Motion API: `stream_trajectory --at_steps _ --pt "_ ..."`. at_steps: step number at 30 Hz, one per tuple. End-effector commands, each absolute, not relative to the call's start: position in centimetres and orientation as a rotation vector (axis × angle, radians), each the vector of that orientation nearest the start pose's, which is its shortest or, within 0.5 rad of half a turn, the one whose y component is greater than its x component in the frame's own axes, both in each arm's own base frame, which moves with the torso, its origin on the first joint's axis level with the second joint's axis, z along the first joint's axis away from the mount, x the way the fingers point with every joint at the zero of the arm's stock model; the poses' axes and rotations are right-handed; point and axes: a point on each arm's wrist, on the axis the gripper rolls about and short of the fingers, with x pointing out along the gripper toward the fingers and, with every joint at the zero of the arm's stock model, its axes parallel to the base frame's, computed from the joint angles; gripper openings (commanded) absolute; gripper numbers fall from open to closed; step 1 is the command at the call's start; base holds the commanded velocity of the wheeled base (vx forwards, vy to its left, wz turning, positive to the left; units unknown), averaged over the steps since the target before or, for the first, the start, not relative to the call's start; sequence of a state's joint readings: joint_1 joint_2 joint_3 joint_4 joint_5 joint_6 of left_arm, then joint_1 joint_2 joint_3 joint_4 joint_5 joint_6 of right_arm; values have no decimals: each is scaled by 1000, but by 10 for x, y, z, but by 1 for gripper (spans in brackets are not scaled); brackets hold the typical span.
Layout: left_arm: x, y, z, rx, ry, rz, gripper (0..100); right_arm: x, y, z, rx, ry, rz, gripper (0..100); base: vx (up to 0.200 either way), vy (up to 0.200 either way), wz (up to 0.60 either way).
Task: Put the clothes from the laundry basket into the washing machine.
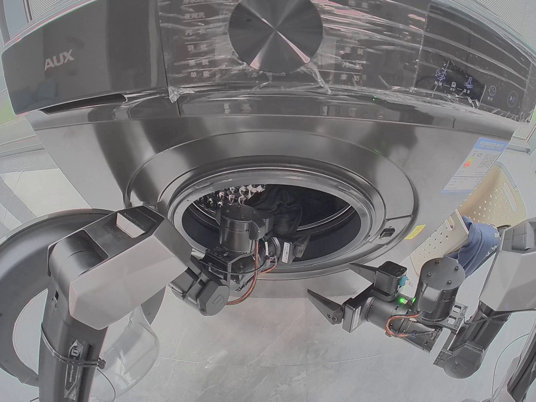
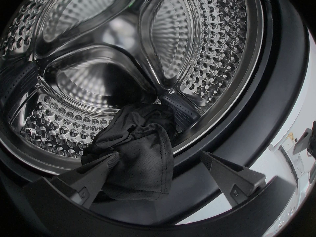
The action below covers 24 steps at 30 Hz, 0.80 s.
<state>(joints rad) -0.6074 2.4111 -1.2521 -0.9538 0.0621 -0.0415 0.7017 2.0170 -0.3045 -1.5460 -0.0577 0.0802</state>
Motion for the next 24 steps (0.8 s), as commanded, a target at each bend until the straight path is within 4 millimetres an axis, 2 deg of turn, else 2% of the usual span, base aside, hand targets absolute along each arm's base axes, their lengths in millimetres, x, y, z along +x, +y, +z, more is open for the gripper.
stream_trajectory --at_steps 1,2,3,11,15,21,24 --pt "389 -263 36 38 218 -534 100 214 182 69 14 185 640 100 0 0 0" --pt "393 -261 36 41 214 -527 100 214 182 69 14 185 642 100 0 0 0" --pt "396 -261 37 42 204 -525 0 214 182 70 15 184 642 100 0 0 0" --pt "401 -264 45 28 167 -518 0 214 181 70 15 184 640 100 0 0 0" --pt "410 -268 64 -15 89 -504 0 214 182 70 15 184 642 100 0 0 0" --pt "432 -279 74 -104 -62 -463 0 214 182 70 16 181 642 100 0 0 0" --pt "445 -273 71 -115 -94 -433 0 214 182 70 15 183 642 100 0 0 0"
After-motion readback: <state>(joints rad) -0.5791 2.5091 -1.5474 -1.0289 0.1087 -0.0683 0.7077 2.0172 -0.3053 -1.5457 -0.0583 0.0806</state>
